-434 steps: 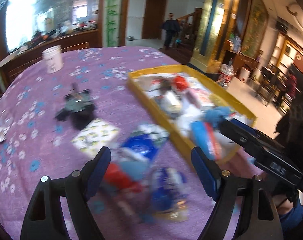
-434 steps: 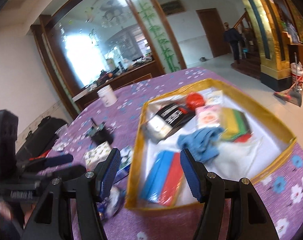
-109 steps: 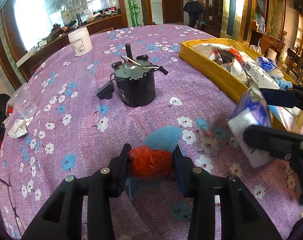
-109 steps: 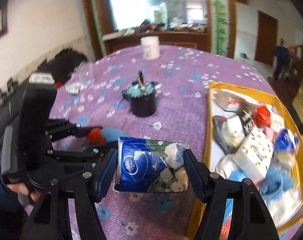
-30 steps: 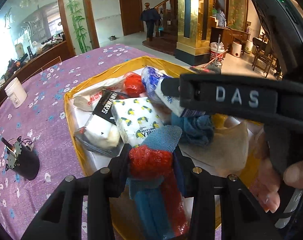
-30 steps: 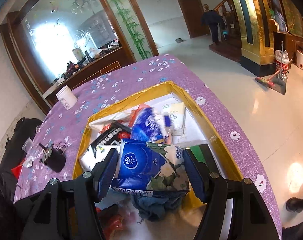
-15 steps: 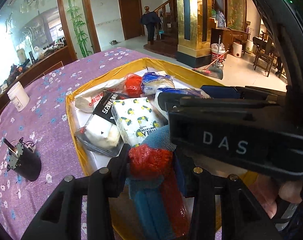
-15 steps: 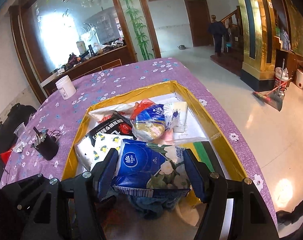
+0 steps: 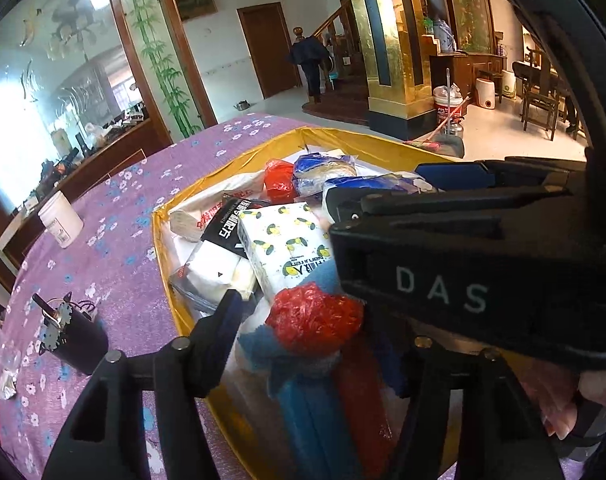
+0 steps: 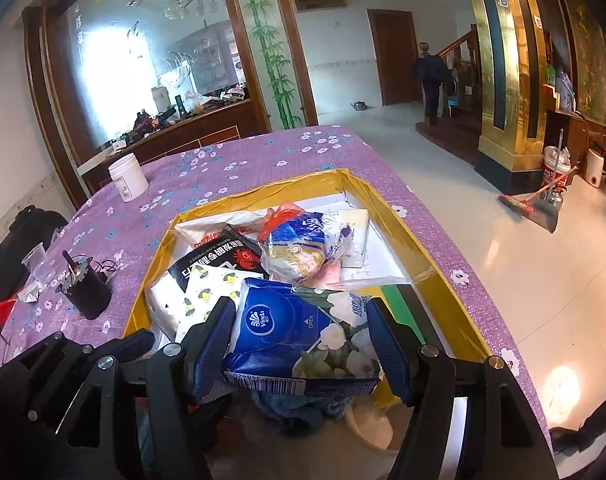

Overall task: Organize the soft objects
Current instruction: 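Lower both items into the tray and open both grippers, then lift both open grippers back from the tray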

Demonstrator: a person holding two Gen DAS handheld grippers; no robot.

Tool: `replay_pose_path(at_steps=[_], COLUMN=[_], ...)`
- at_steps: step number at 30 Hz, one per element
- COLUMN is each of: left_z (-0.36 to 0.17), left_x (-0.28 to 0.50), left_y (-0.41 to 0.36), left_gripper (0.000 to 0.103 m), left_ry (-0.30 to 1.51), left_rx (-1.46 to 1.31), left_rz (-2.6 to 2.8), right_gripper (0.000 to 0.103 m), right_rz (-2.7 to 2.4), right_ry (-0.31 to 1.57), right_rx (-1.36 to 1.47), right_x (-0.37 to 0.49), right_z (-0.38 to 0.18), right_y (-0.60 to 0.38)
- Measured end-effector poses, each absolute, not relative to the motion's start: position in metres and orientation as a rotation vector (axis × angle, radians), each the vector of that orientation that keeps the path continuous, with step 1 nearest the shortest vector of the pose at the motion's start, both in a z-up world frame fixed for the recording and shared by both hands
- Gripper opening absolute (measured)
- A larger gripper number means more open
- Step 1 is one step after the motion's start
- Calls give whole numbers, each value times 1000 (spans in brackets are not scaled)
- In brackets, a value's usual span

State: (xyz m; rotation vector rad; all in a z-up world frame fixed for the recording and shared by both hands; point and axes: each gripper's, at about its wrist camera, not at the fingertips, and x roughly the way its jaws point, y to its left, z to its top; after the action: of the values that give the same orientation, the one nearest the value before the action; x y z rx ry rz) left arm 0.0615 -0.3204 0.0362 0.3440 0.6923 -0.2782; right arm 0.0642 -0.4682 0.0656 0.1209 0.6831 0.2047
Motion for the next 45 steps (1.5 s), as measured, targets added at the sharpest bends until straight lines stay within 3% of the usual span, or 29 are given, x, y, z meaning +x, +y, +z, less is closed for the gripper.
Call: replay_pose_path(at_steps=[6, 21, 28, 36, 45], left_z=[39, 43, 45, 60, 75], left_x=[58, 53, 52, 48, 1], left_y=[-321, -321, -320, -308, -272], left_gripper=[76, 95, 97, 98, 103], left_ry=[663, 609, 592, 588, 636], left_rx=[353, 378, 385, 329, 239], left_rz=[-265, -228, -200, -160, -169], right_gripper=[78, 90, 91, 99, 101], right_rz=[186, 170, 133, 73, 98], right_ry=[716, 650, 559, 475, 424], right_rx=[106, 132, 191, 253, 262], right_x=[67, 59, 49, 36, -50], right_z=[61, 73, 87, 99, 101], right_y=[-467, -471, -485, -502, -498])
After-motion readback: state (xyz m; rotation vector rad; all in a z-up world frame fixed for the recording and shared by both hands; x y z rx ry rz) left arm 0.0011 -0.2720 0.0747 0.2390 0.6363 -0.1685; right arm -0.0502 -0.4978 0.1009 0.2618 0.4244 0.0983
